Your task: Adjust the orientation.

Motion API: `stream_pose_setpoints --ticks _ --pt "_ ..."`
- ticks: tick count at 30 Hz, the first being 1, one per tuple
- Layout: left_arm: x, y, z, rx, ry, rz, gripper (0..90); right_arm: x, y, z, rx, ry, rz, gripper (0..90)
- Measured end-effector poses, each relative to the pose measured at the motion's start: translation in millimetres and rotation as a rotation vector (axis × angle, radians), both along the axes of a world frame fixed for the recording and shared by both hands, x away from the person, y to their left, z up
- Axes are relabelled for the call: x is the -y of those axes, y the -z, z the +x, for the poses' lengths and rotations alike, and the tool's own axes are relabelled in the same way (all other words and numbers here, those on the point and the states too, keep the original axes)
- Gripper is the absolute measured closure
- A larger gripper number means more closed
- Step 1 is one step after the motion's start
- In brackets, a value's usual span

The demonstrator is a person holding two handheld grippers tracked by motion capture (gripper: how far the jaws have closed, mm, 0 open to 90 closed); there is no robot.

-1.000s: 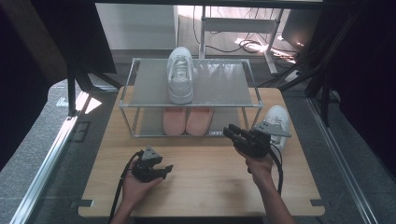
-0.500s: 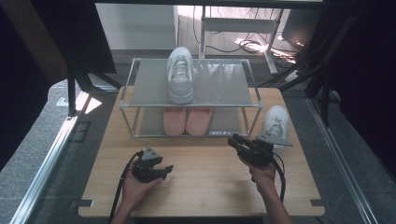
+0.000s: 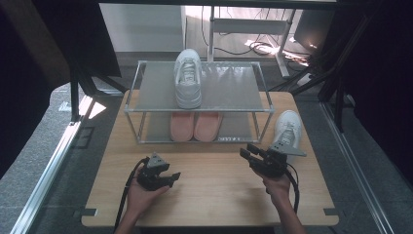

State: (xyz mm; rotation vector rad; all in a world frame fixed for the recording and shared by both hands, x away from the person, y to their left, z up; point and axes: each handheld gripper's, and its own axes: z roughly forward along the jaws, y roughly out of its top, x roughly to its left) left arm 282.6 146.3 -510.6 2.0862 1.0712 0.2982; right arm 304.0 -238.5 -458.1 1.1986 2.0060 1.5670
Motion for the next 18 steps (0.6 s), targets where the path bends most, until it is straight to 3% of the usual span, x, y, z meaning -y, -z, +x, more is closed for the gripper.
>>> stream_pose_setpoints --ticks 8,12,18 --pt "1.3 0.3 -0.6 0.002 0.018 -0.004 43.1 7.7 4.1 1.9 -0.01 0.029 -0.018 58.9" --pt "1.2 0.4 -0.6 0.0 0.016 -0.004 43.1 12.0 10.2 1.8 -0.053 0.032 -0.026 68.4" --pt "0.4 1.7 0.4 -0.009 0.013 0.005 43.2 19.0 19.9 3.3 -0.075 0.059 -0.094 88.4"
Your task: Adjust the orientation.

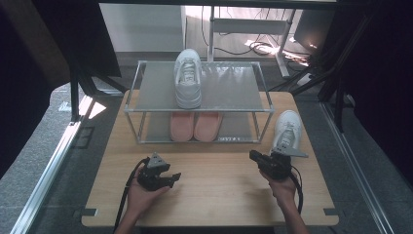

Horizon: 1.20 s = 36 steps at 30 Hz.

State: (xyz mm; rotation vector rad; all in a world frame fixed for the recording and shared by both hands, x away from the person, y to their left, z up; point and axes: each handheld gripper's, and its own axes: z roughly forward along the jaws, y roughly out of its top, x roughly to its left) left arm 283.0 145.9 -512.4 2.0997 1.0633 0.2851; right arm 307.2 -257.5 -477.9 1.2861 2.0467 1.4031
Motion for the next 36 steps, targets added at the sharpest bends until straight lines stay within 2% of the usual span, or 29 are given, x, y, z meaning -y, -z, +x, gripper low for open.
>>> stream_pose_setpoints --ticks 7,14,19,22,26,36 --pt "0.1 1.1 0.2 -0.002 0.002 0.002 42.9 8.8 7.9 3.2 -0.013 0.067 -0.043 89.6" --pt "-0.3 2.3 1.3 -0.002 0.0 0.011 42.9 11.2 13.8 8.0 -0.007 0.102 -0.094 89.6" --pt "-0.1 2.2 1.1 -0.001 0.002 0.004 42.9 13.1 22.6 10.9 -0.029 0.13 -0.12 89.8" --pt "-0.1 2.1 0.9 -0.001 0.004 0.003 42.9 12.4 25.6 11.3 -0.026 0.147 -0.149 89.9" --pt "1.4 2.3 0.4 -0.001 0.007 0.001 43.0 14.0 25.8 11.2 -0.02 0.167 -0.165 89.9" --pt "2.5 2.9 0.4 -0.005 0.007 0.006 43.0 22.7 25.5 12.3 -0.007 0.219 -0.168 89.9"
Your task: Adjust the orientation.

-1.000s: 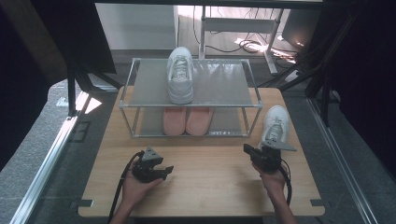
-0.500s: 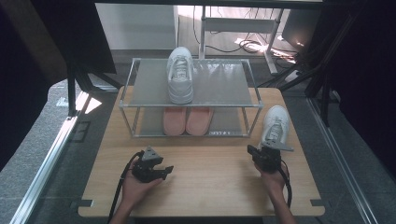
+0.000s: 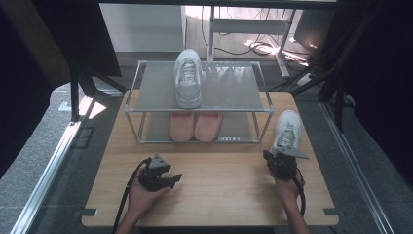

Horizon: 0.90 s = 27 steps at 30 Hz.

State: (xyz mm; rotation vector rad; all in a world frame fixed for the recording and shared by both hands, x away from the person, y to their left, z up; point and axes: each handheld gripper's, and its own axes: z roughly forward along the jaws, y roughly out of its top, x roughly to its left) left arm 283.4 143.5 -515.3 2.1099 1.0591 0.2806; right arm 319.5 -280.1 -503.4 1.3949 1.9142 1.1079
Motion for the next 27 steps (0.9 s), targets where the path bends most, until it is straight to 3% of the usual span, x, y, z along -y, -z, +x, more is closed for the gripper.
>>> stream_pose_setpoints --ticks 8,27 --pt "-1.5 -0.5 0.1 0.001 -0.004 -0.004 42.9 8.2 2.1 0.5 -0.001 0.035 -0.001 90.0" --pt "-0.1 0.3 0.1 -0.002 0.002 -0.003 42.9 11.4 3.0 -2.8 -0.003 0.044 0.006 90.0"
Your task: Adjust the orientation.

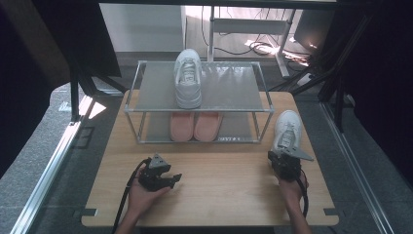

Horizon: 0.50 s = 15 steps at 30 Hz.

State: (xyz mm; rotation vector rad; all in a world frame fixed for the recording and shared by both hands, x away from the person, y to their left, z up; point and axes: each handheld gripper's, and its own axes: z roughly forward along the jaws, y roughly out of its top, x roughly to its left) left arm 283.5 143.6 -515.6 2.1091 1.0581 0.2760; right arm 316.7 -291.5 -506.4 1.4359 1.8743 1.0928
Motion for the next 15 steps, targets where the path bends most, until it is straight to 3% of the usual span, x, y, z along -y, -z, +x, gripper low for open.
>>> stream_pose_setpoints --ticks 15 --pt "-0.2 -0.9 -0.6 0.0 0.001 -0.001 42.9 23.3 -1.7 -14.3 -0.005 0.051 0.011 90.0"
